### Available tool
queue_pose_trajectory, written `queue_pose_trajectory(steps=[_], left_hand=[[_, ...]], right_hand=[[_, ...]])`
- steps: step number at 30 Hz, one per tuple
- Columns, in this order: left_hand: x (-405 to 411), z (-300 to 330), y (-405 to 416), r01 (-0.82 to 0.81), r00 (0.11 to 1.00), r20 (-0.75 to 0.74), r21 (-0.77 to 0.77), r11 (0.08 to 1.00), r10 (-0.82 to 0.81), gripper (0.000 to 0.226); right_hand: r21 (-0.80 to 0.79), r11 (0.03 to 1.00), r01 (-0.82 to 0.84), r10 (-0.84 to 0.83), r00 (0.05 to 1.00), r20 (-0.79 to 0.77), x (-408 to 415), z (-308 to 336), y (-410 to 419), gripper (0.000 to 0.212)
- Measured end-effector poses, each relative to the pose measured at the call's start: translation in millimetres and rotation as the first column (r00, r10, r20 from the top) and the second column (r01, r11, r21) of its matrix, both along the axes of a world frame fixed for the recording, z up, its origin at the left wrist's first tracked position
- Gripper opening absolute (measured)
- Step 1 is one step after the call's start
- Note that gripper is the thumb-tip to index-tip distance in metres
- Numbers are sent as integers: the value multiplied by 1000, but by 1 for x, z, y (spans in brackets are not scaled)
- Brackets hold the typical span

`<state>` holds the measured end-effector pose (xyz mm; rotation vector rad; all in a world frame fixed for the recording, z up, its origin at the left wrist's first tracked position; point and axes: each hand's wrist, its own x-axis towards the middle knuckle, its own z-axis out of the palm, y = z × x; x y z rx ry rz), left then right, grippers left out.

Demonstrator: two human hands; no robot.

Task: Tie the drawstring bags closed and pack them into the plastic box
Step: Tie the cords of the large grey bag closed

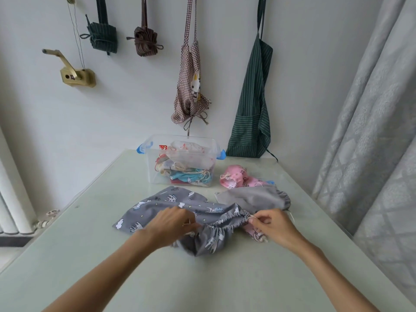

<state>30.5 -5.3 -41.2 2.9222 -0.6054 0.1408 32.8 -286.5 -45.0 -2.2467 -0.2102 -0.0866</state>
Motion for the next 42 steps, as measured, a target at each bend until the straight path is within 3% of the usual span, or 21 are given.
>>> queue_pose_trajectory(steps=[2, 5, 7, 9, 12, 15, 18, 22, 25, 29, 33, 35, 37, 42], left_hand=[[1, 6, 11, 82, 992, 90, 114, 990, -93, 35], [0, 12, 22, 132, 964, 194, 232, 964, -179, 29], [-5, 16, 27, 123, 916, 329, 316, 941, -230, 10], [-10, 19, 42, 45, 885, 424, 339, 940, -195, 34], [-13, 13, 68, -58, 867, 490, 269, 961, -85, 40], [-14, -3, 66, -132, 910, 414, 284, 950, 3, 31], [-11, -16, 60, -299, 938, 278, 336, 893, 209, 22], [-19, -1, 69, -248, 936, 269, 57, 967, 225, 41], [-30, 16, 76, -283, 925, 245, -61, 957, 289, 47], [-43, 26, 54, -327, 941, 3, -263, 908, 340, 13], [-36, 2, 5, -317, 939, -248, -348, 882, 240, 24], [-27, -13, -12, -403, 899, -355, -436, 805, 257, 37], [-19, -22, -24, -518, 839, -475, -553, 653, 264, 41], [-6, -22, -33, -619, 785, -587, -750, 233, 197, 32]], right_hand=[[87, 988, -129, 137, 986, -99, -3, 12, -2, 16], [54, 986, -158, 163, 978, -128, -6, 21, -4, 14], [41, 993, -111, 113, 992, -47, -6, 23, -7, 12], [36, 997, -64, 61, 995, 78, -7, 21, -18, 11], [64, 998, 14, -24, 987, 158, -14, 10, -38, 10], [-56, 997, 60, -52, 989, 139, -19, -15, -25, 18], [-203, 974, 100, -88, 994, 68, -18, -22, -10, 23], [-269, 962, -38, 4, 992, -126, -28, -4, -13, 20], [-284, 957, -57, 18, 990, -138, -45, 9, -17, 31], [-188, 982, -3, -2, 1000, -26, -50, 18, 10, 15], [-207, 978, 5, -15, 999, -48, -35, 8, 61, 14], [-250, 968, 35, -68, 990, -124, -23, -3, 77, 23], [-269, 961, 64, -102, 986, -132, -14, -12, 84, 17], [-57, 996, 70, -73, 995, -65, -5, -20, 85, 26]])
